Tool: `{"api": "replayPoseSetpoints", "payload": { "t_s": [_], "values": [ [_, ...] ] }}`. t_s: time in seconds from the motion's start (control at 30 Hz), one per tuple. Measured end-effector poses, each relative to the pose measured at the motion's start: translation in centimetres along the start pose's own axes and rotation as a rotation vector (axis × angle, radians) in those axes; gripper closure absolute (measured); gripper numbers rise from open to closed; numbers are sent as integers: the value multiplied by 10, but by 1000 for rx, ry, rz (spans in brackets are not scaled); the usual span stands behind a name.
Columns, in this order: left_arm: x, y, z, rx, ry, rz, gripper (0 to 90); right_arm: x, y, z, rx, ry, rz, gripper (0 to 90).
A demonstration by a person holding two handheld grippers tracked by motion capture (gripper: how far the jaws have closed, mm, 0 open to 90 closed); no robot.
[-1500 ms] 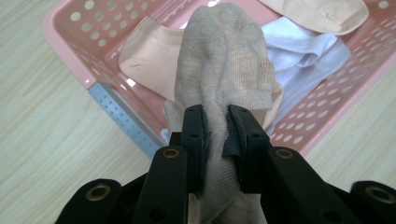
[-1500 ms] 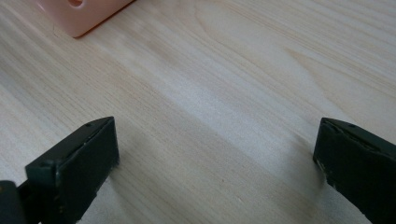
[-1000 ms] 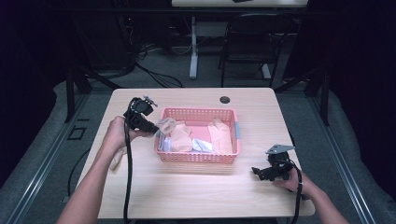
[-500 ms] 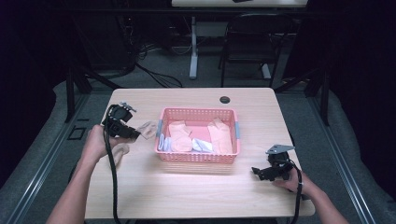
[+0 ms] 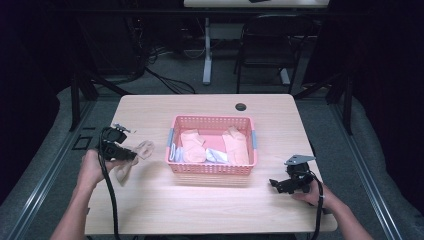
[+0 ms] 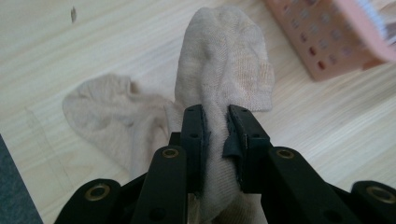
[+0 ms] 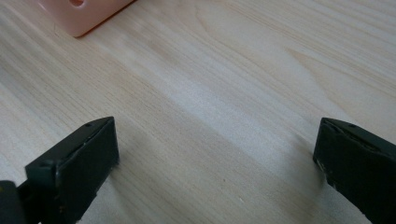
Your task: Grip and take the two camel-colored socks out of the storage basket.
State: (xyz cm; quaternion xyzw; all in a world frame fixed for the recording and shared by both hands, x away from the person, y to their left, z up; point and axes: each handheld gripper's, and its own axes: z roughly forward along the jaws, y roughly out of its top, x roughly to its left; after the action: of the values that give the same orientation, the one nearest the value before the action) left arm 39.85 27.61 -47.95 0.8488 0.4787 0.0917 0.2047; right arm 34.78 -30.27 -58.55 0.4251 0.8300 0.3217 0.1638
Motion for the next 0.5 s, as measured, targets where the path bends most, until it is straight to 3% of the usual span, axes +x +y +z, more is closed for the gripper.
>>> {"api": "replayPoseSetpoints", "payload": {
  "t_s": [0.2,0.37,0.5],
  "values": [
    [6,-21,27,46,1,-48,761,0,0,0,0,0,0,0],
    [8,-32,41,55,-10,-79,734,0,0,0,0,1,1,0],
    [8,-37,42,43,15,-94,557,0,0,0,0,1,1,0]
  ]
}}
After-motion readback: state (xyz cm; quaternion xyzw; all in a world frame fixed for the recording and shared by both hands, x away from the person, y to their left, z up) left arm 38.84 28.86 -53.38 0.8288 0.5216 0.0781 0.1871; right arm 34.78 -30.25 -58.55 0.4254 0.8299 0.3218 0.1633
